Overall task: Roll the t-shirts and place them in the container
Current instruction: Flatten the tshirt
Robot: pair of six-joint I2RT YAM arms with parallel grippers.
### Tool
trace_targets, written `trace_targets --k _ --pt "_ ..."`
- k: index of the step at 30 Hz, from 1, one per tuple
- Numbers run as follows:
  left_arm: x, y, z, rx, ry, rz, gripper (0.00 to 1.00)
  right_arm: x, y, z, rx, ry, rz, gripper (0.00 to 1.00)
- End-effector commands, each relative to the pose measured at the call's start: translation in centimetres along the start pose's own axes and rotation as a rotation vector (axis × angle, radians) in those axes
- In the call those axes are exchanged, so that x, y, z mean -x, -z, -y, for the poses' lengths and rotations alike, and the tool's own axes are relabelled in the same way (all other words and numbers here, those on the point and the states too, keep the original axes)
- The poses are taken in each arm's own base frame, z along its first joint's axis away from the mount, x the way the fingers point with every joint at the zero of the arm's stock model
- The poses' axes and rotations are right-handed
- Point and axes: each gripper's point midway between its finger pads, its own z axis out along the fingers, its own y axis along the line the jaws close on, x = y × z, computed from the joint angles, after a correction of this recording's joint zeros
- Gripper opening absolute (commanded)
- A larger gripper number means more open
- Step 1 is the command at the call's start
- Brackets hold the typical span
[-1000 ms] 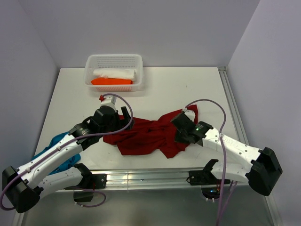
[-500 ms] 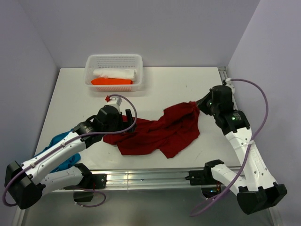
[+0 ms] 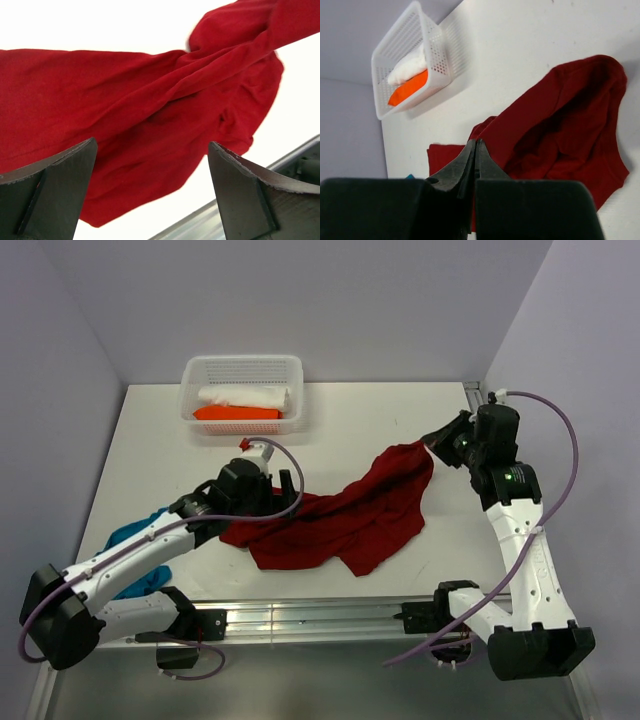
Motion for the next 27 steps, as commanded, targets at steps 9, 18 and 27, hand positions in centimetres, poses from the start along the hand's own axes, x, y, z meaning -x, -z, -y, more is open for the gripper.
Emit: trace_targets --k 9,18,27 --pt "0.9 -3.2 -0.6 0.042 -0.050 0.054 0.95 3.1 1.5 -0.6 0.071 0.021 0.078 0.00" --pt "1.9 -3.7 -1.1 0.058 -0.087 0.119 0.93 5.2 1.5 -1.0 0.100 -0.028 0.100 0.00" --pt "0.9 -4.7 -1.2 0.029 -0.134 0.116 0.84 6.1 1.1 -0.6 0.098 -0.051 0.096 0.00"
